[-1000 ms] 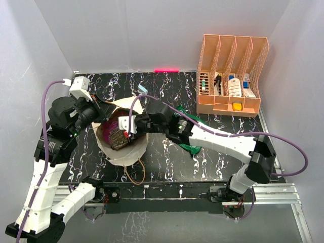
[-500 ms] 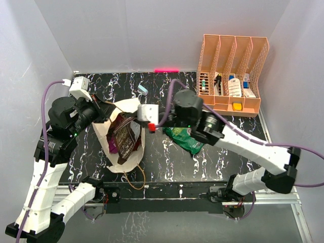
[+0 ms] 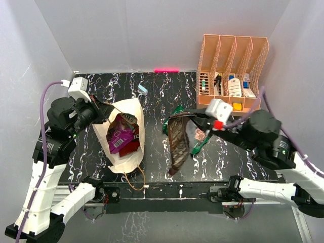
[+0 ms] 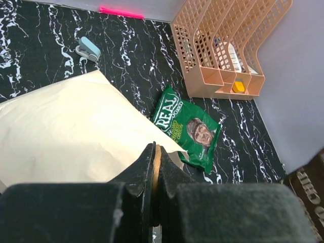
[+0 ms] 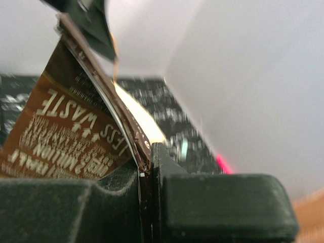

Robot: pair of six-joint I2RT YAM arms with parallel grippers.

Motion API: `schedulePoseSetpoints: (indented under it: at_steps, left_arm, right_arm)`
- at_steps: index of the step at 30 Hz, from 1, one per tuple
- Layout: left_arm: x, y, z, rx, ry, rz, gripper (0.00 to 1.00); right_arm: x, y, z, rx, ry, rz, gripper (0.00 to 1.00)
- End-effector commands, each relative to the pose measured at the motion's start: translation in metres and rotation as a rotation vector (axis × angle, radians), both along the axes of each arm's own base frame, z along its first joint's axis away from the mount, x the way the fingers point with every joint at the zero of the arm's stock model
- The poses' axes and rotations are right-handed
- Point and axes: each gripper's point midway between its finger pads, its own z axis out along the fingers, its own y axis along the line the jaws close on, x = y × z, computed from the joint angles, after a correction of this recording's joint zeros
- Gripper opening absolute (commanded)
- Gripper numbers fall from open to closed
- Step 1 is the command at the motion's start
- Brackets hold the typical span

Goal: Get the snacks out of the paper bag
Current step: Place the snack at the center of the board.

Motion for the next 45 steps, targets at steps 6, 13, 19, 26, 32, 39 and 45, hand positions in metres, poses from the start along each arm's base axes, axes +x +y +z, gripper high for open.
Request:
schedulePoseSetpoints:
  at_steps: [6,13,19,26,32,39,45]
  left_arm:
    - [-0.001,0.003,0.012,0.012,-0.03,0.008,0.0]
    - [0.001,0.0,0.013,0.008,-0.016,-0.003,0.0]
    - [0.001,-0.001,0.014,0.005,-0.016,-0.006,0.0]
    - [0.001,-0.001,0.014,0.005,-0.017,-0.006,0.0]
    - [0.0,-0.002,0.013,0.004,-0.012,-0.015,0.0]
    - [-0.002,-0.001,0.015,-0.001,-0.021,-0.011,0.0]
    - [-0.002,-0.002,0.014,-0.002,-0.016,-0.017,0.0]
  right_arm:
    - [0.074,-0.064,-0.147,-0.244,0.363,-0.68,0.07]
    - [0.096,-0.087,-0.166,-0.176,0.481,-0.929,0.07]
    - [0.102,-0.098,-0.176,-0.133,0.667,-0.979,0.07]
    - [0.095,-0.104,-0.177,0.103,0.859,-1.043,0.07]
    - [0.093,-0.126,-0.173,0.32,0.909,-1.175,0.07]
    - [0.078,-0.166,-0.181,0.398,0.901,-1.341,0.07]
    - [0.065,-0.179,-0.191,0.582,0.973,-1.367,0.07]
